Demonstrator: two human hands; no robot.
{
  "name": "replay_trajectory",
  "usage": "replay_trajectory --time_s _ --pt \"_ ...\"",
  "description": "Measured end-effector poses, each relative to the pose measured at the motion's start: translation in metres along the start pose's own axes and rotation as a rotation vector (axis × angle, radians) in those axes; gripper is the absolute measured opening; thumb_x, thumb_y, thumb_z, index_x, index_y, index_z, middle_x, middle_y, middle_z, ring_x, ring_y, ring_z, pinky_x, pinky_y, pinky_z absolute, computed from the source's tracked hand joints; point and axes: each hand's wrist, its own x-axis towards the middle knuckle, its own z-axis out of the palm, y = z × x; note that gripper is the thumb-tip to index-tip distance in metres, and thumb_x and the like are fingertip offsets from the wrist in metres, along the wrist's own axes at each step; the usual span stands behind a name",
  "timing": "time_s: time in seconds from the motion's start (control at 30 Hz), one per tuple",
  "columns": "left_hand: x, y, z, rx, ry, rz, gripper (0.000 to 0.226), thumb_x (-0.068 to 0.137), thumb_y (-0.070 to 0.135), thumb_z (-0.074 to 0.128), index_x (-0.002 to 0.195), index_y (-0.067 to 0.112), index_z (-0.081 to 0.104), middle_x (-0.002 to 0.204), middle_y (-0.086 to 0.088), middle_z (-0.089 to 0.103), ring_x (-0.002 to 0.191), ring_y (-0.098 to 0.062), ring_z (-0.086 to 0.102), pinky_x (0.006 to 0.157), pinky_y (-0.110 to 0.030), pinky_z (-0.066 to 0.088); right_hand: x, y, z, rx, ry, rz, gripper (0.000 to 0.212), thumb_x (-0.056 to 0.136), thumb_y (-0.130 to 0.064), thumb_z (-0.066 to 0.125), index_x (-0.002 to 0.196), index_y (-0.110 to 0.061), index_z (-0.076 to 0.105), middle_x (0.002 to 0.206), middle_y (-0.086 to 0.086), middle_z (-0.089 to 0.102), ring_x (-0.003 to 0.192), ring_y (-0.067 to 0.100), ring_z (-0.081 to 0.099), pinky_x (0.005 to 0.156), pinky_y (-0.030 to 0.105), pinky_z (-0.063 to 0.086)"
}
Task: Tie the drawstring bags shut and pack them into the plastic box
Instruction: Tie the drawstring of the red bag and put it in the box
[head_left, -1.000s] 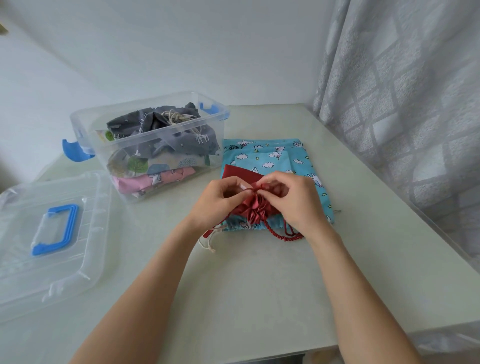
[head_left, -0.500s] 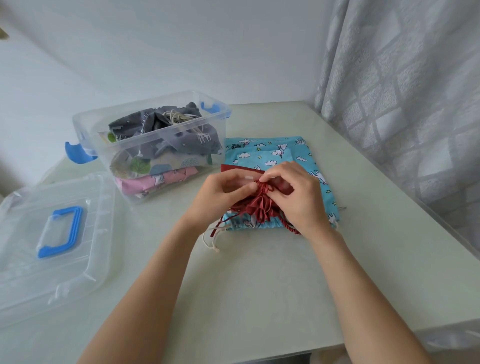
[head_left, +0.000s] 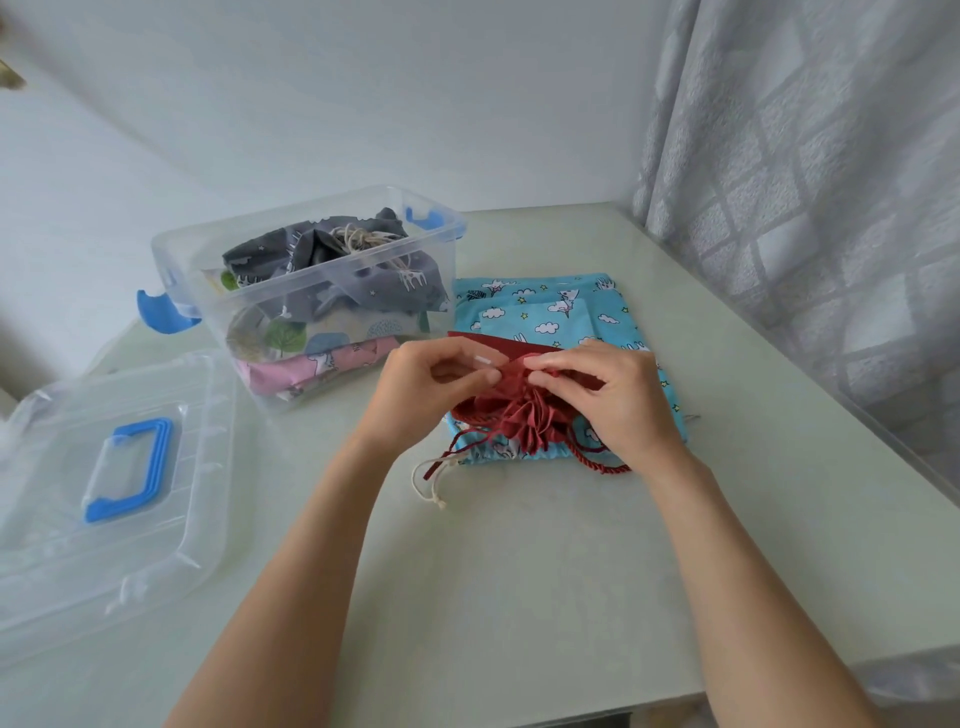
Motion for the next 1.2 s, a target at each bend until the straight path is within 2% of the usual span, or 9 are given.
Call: replay_trajectory --time_s 0.13,0.27,0.43,0.63,0.7,0.83,1.03,1.13,1.2 --pt "0.000 -0.002 -0.008 -0.010 0.060 -0.015 0.016 0.076 0.006 0.071 0.087 0.017 0.071 0.078 0.010 0.072 0.069 -0.004 0.067 0.071 -0.014 0.053 0.001 0.001 -0.006 0.027 0.060 0.089 0.025 0.082 -0.031 0.068 0.093 -0.010 0.075 0.080 0.003 0.074 0.067 0.020 0.068 0.061 0.043 0.054" --pt "0.001 -0.004 -0.016 -0.003 0.122 -0.007 0.015 0.080 0.009 0.068 0.084 0.023 0.070 0.081 0.009 0.073 0.075 -0.011 0.070 0.074 -0.019 0.055 0.003 0.000 -0.013 0.033 0.116 0.154 0.019 0.083 -0.024 0.068 0.086 -0.006 0.074 0.074 -0.003 0.069 0.068 0.012 0.063 0.064 0.031 0.053" --pt "0.001 -0.003 -0.016 0.023 0.086 0.031 0.024 0.086 0.003 0.061 0.089 0.026 0.068 0.085 0.003 0.071 0.075 -0.005 0.068 0.075 -0.017 0.054 0.003 -0.001 -0.013 0.069 0.120 0.291 0.017 0.085 -0.023 0.067 0.081 -0.008 0.072 0.069 -0.005 0.068 0.064 0.014 0.062 0.065 0.031 0.051" --pt "-0.001 -0.004 -0.029 0.305 0.094 0.145 0.024 0.085 0.006 0.064 0.097 0.026 0.068 0.088 0.019 0.067 0.081 0.006 0.065 0.079 -0.010 0.050 0.003 0.003 -0.017 0.126 0.066 0.448 0.018 0.090 -0.026 0.060 0.076 -0.019 0.069 0.070 -0.006 0.070 0.069 0.012 0.065 0.067 0.033 0.050" --pt "-0.001 -0.002 -0.033 0.372 0.064 0.149 0.023 0.085 0.006 0.065 0.098 0.023 0.071 0.090 0.016 0.067 0.083 0.004 0.065 0.079 -0.007 0.048 0.004 0.004 -0.017 0.156 0.049 0.481 0.019 0.091 -0.023 0.059 0.073 -0.025 0.066 0.072 -0.006 0.070 0.067 0.007 0.065 0.064 0.032 0.050" --pt "-0.008 -0.004 -0.036 0.535 -0.043 0.203 0.021 0.083 0.001 0.065 0.098 0.012 0.074 0.086 0.010 0.067 0.083 0.003 0.060 0.074 -0.002 0.045 0.004 0.006 -0.015 0.177 0.067 0.523 0.020 0.091 -0.017 0.059 0.072 -0.018 0.066 0.069 -0.005 0.068 0.060 0.000 0.062 0.060 0.017 0.048" --pt "-0.017 -0.008 -0.024 0.559 -0.179 0.276 0.021 0.081 -0.003 0.066 0.095 0.010 0.074 0.086 0.000 0.073 0.083 -0.005 0.062 0.073 -0.013 0.050 0.003 0.002 -0.012 0.280 0.179 0.693 0.021 0.089 -0.017 0.062 0.068 -0.017 0.066 0.062 -0.002 0.063 0.047 -0.004 0.053 0.048 0.010 0.039" --pt "-0.027 -0.012 -0.018 0.556 -0.178 0.238 0.020 0.082 0.002 0.066 0.096 0.013 0.074 0.086 0.001 0.073 0.079 -0.006 0.063 0.071 -0.018 0.050 0.002 0.006 -0.018 0.272 0.047 0.789 0.020 0.090 -0.017 0.061 0.071 -0.012 0.067 0.065 0.000 0.065 0.053 0.005 0.054 0.046 0.016 0.039" --pt "-0.036 -0.011 -0.015 0.486 -0.137 0.131 0.019 0.086 0.010 0.065 0.101 0.019 0.073 0.092 0.007 0.072 0.079 -0.004 0.064 0.074 -0.018 0.051 0.002 0.007 -0.021 0.188 -0.085 0.797 0.015 0.091 -0.016 0.057 0.085 -0.011 0.069 0.079 -0.001 0.068 0.067 0.010 0.059 0.056 0.019 0.044"
